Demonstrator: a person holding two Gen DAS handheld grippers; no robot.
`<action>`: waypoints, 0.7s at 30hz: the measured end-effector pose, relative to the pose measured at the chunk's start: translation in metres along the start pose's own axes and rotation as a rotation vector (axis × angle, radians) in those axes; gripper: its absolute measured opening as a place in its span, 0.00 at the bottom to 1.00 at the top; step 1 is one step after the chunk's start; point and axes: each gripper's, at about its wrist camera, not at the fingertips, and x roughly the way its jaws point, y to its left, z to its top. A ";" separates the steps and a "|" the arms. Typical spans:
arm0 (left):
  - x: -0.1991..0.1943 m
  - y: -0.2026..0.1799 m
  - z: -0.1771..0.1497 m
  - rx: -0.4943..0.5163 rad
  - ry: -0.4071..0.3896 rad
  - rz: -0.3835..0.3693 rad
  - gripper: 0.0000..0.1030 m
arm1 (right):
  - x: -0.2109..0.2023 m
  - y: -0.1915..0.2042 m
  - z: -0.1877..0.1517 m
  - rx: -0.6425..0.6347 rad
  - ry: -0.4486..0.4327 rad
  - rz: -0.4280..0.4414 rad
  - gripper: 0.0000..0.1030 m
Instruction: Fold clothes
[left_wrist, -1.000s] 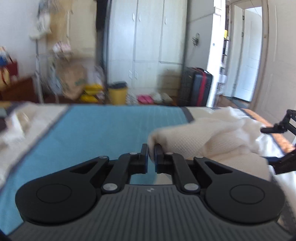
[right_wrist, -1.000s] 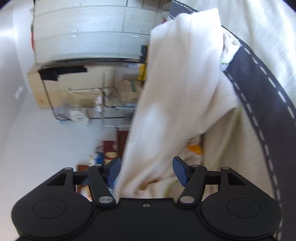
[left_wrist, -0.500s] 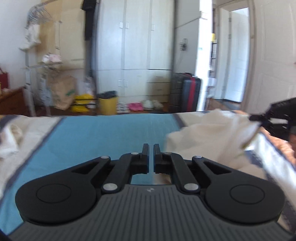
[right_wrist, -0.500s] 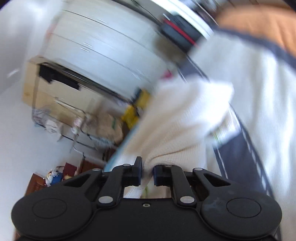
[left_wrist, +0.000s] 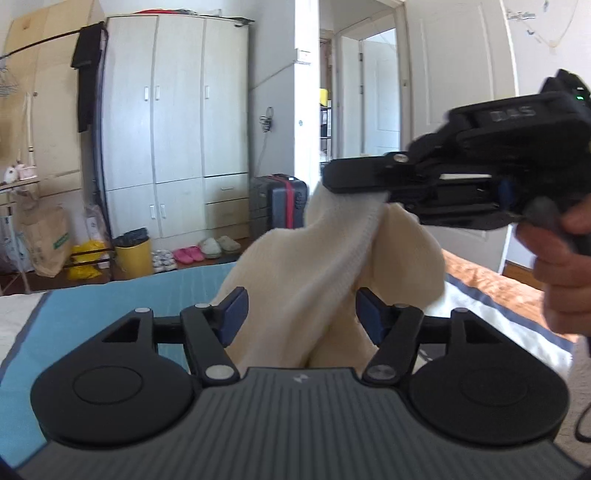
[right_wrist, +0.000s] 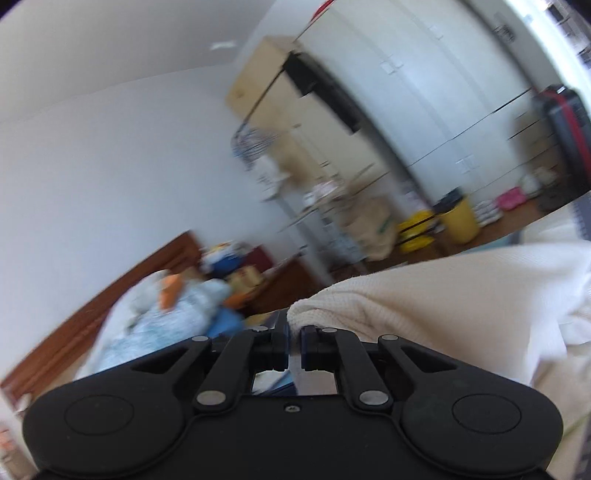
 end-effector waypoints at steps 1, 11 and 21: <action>0.001 0.005 -0.001 -0.028 0.004 0.005 0.62 | 0.001 -0.001 -0.003 0.013 0.025 0.027 0.08; -0.017 0.049 0.011 -0.136 -0.033 0.192 0.04 | 0.013 -0.021 -0.017 0.065 0.144 -0.024 0.17; -0.024 0.109 0.009 -0.206 0.022 0.509 0.05 | -0.016 -0.074 -0.002 0.116 0.131 -0.582 0.62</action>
